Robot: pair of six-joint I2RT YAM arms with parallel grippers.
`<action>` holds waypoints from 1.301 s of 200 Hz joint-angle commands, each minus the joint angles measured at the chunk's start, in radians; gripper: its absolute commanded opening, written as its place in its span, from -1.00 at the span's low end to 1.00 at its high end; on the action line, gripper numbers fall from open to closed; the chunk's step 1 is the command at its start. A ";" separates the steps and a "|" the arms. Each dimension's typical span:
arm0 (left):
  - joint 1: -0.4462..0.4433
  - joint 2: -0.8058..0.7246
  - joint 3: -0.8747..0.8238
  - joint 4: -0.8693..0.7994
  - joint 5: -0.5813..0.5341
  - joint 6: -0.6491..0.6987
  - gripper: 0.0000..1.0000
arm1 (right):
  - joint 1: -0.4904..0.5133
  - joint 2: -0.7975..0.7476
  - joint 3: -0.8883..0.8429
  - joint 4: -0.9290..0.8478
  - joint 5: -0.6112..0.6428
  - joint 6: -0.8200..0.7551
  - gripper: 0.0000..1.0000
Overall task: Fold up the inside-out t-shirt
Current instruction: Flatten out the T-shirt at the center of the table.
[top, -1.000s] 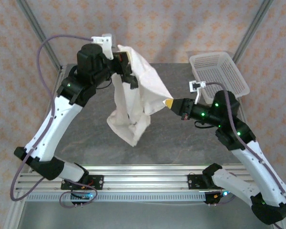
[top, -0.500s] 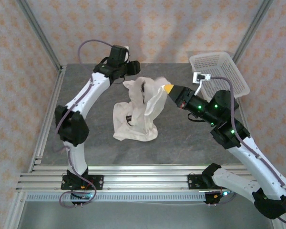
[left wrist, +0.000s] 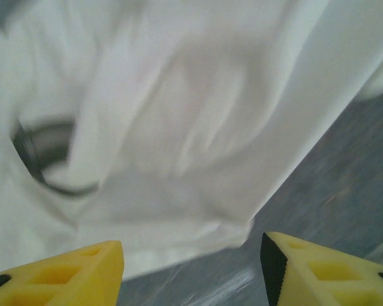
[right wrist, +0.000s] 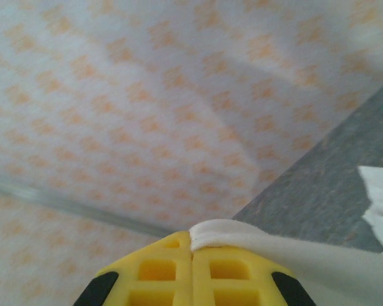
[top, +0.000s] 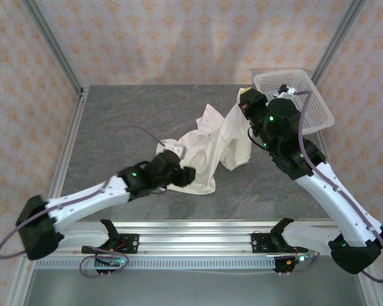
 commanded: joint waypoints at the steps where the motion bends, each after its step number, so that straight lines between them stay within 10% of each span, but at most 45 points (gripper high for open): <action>1: -0.067 0.071 -0.001 0.039 -0.052 -0.035 0.31 | -0.001 0.002 0.087 -0.086 0.171 0.068 -1.00; 37: -0.135 0.281 0.117 0.061 -0.153 0.000 0.80 | -0.001 0.016 0.093 -0.082 0.152 0.092 -1.00; 77: -0.145 0.547 0.297 0.057 -0.294 -0.037 0.83 | -0.001 0.012 0.090 -0.126 0.164 0.114 -1.00; 95: -0.144 0.613 0.351 0.061 -0.280 -0.043 0.40 | -0.001 0.008 0.102 -0.156 0.190 0.116 -1.00; 113: -0.123 0.642 0.352 0.050 -0.241 -0.061 -0.56 | -0.013 0.010 0.155 -0.235 0.279 0.119 -1.00; 129: -0.089 0.570 0.266 0.045 -0.246 -0.066 -0.89 | -0.070 0.011 0.239 -0.340 0.363 0.127 -1.00; 172: 0.060 0.138 0.041 -0.156 -0.431 0.094 -0.71 | -0.190 -0.034 0.395 -0.310 0.444 -0.015 -1.00; 214: 0.311 -0.235 0.022 -0.287 -0.345 0.151 -0.45 | -0.190 -0.086 0.396 -0.262 0.353 -0.009 -1.00; 260: 0.461 -0.259 0.042 -0.259 -0.174 0.120 -0.41 | -0.190 -0.079 0.232 -0.375 0.284 0.085 -1.00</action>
